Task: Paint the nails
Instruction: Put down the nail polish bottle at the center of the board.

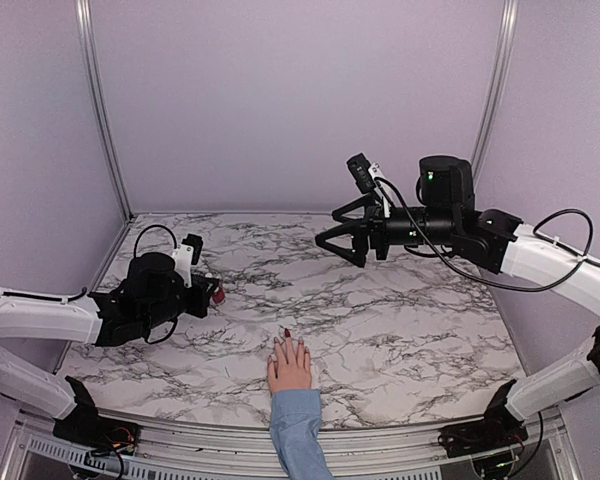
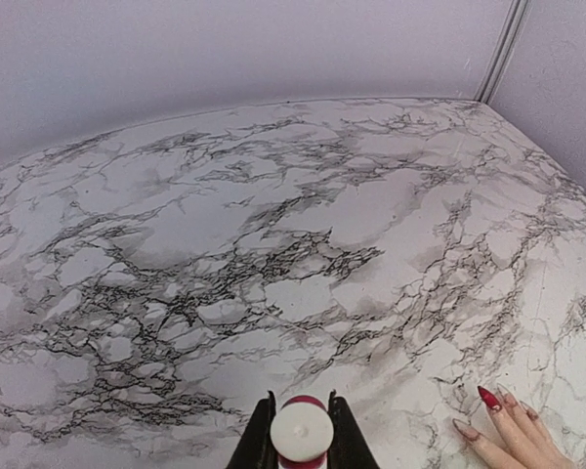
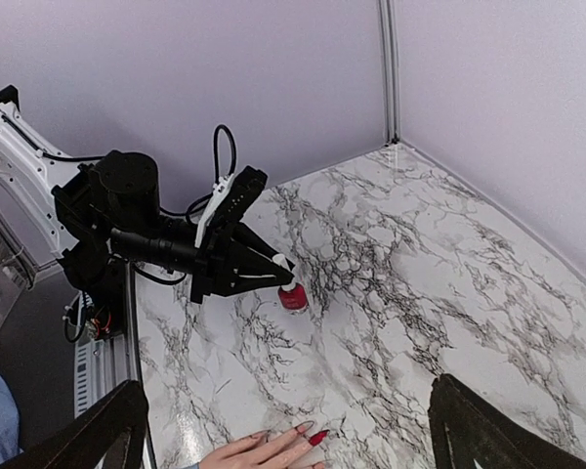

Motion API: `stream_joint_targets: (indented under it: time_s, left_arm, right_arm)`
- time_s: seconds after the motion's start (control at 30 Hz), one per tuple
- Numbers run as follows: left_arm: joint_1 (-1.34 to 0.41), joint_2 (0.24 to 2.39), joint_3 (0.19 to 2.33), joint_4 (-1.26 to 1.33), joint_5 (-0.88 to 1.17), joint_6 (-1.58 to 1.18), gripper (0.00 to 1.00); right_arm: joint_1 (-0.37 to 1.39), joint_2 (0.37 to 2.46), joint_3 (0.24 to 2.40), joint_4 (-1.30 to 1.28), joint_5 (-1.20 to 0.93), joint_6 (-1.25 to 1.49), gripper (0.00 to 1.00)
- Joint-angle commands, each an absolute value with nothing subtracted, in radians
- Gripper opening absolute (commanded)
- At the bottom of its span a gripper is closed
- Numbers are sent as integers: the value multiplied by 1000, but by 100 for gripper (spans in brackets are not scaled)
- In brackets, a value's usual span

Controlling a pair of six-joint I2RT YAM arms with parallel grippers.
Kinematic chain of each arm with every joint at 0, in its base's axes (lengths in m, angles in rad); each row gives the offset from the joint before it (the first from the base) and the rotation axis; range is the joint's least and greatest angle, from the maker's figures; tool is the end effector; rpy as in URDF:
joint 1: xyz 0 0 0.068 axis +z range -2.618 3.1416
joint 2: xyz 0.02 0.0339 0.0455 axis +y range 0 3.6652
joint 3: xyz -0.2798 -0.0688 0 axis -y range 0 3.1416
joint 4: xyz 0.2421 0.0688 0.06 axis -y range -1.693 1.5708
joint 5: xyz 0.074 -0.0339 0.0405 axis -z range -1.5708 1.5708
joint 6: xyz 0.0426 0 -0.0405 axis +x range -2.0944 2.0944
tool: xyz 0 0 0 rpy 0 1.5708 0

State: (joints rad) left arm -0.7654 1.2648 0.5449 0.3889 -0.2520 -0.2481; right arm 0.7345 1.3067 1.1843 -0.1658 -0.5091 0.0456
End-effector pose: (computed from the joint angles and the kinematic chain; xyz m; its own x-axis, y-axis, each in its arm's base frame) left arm 0.1994 -0.1768 0.2283 -0.3502 0.0067 -0.9367 0.4280 0.8906 -0.1537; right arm 0.2096 0.2173 0.3820 -0.2532 -0.1750 -0.9514 -0.9214 0.3432 0.1821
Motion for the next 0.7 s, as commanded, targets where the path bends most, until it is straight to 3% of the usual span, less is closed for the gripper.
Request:
stream_joint_targets:
  time_s: [0.0, 0.57, 0.67]
  left_arm:
    - [-773, 1333, 532, 495, -327, -257, 0]
    - [-775, 1566, 573, 604, -356, -247, 0]
    - [-774, 1585, 561, 627, -357, -251, 5]
  right_arm:
    - [726, 1280, 1182, -137, -495, 60, 99]
    - [726, 1292, 1192, -158, -499, 51, 98]
    - [726, 1292, 1192, -162, -496, 52, 99]
